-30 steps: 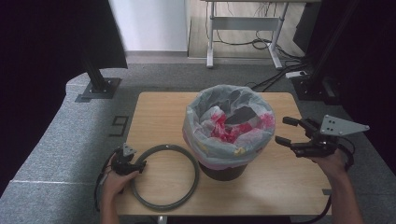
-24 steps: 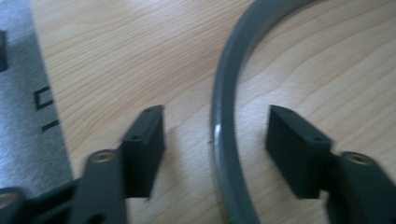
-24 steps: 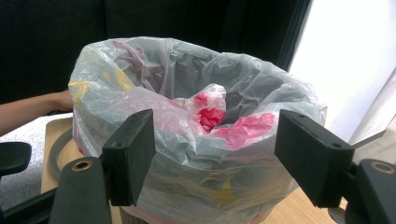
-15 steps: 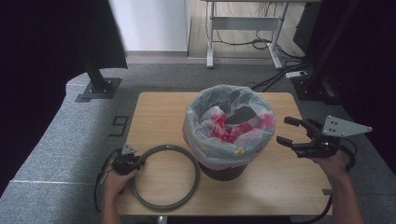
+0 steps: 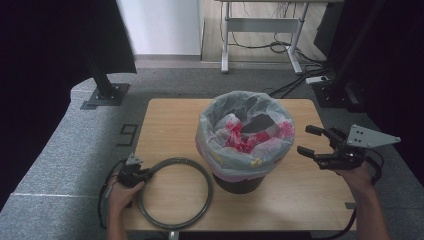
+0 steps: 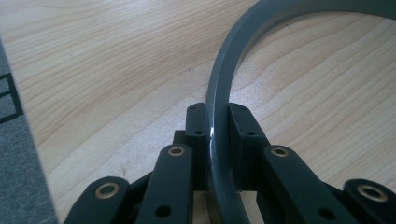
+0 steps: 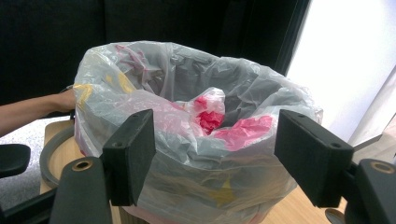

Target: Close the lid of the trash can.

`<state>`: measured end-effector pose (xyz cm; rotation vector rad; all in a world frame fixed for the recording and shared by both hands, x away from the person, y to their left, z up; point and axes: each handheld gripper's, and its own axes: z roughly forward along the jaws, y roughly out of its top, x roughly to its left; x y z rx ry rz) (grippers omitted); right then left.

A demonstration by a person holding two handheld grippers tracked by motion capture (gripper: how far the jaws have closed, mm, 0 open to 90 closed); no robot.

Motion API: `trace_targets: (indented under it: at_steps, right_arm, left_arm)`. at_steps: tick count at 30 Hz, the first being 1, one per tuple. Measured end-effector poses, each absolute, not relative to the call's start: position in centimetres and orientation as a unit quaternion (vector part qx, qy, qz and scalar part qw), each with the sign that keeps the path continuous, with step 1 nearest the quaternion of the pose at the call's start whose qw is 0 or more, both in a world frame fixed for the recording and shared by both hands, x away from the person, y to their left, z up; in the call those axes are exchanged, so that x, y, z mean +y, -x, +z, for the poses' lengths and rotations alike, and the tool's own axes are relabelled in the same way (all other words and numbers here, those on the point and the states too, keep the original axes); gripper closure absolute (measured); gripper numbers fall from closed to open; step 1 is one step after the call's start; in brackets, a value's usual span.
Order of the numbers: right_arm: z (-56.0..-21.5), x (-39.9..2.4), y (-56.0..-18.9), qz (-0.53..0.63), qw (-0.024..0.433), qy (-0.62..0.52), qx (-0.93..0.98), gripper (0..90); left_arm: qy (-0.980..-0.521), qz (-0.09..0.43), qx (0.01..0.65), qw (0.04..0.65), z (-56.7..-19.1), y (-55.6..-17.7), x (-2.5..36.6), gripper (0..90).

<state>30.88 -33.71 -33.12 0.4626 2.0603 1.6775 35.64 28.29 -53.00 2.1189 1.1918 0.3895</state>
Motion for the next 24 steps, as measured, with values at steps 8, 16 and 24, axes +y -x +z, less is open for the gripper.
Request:
trace_targets:
  at_steps: [8,16,24]
  right_arm:
    - [-33.2,-34.0,-30.8,0.608,0.223,-0.171,0.742,29.0]
    - [-33.3,-34.2,-30.9,0.609,0.221,-0.175,0.742,29.0]
    - [-33.6,-33.9,-31.0,0.606,0.217,-0.175,0.745,29.0]
  left_arm:
    - [-0.803,0.161,0.451,0.356,-51.2,-34.8,29.2,79.7]
    - [-0.781,0.162,0.448,0.404,-49.0,-33.4,30.7,79.7]
    - [-0.788,0.158,0.430,0.411,-47.7,-33.1,31.0,79.7]
